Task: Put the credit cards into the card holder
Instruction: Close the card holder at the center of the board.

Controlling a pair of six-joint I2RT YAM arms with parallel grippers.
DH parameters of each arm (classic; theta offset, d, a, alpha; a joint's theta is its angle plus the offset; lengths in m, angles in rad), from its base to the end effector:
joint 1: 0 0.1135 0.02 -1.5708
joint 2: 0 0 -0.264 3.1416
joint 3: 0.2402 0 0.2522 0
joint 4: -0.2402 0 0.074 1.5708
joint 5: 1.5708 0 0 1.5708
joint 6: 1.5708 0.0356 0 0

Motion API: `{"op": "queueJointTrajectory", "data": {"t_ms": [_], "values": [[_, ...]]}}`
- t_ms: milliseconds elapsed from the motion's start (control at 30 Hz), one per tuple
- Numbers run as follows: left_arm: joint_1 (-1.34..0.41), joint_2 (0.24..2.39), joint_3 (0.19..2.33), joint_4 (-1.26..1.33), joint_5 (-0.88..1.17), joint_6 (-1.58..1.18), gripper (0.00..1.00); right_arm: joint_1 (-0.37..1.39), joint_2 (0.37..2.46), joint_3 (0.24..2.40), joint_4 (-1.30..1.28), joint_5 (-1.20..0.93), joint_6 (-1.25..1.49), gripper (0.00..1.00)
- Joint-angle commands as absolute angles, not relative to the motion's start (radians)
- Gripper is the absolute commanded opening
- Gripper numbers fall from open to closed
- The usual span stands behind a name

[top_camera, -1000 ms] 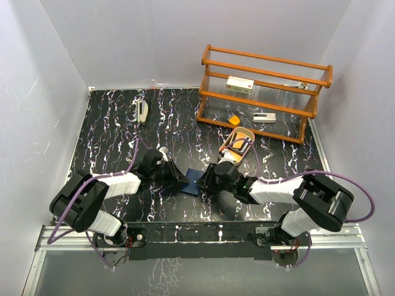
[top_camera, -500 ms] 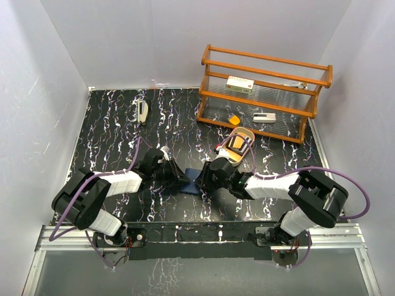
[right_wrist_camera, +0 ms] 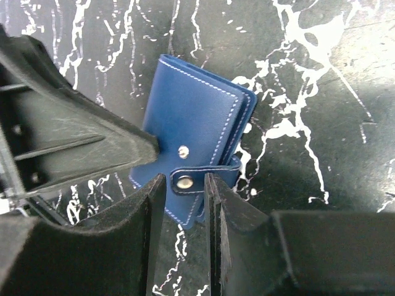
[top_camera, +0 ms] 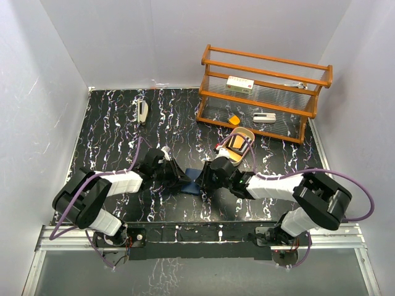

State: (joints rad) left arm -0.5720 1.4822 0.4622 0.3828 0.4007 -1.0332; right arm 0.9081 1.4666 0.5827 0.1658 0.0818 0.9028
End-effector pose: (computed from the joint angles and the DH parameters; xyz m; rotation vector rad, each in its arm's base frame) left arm 0.2126 -0.1534 0.1356 -0.3191 2.4672 -1.2461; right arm 0.1725 0.2164 0.1527 0.0388 2.4339 0.8082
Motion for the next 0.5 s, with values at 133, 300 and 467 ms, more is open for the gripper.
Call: {"op": "queueJointTrajectory", "data": {"t_ms": [133, 300, 467], "values": [[-0.595, 1.515, 0.446, 0.293, 0.364, -1.014, 0.2, 0.919, 1.408, 0.609, 0.189, 0.081, 0.923, 0.32], [-0.596, 1.517, 0.445, 0.291, 0.364, -1.015, 0.2, 0.918, 1.421, 0.611, 0.165, 0.105, 0.923, 0.32], [-0.597, 1.521, 0.447, 0.297, 0.366, -1.018, 0.2, 0.919, 1.423, 0.59, 0.193, 0.12, 0.925, 0.32]]}}
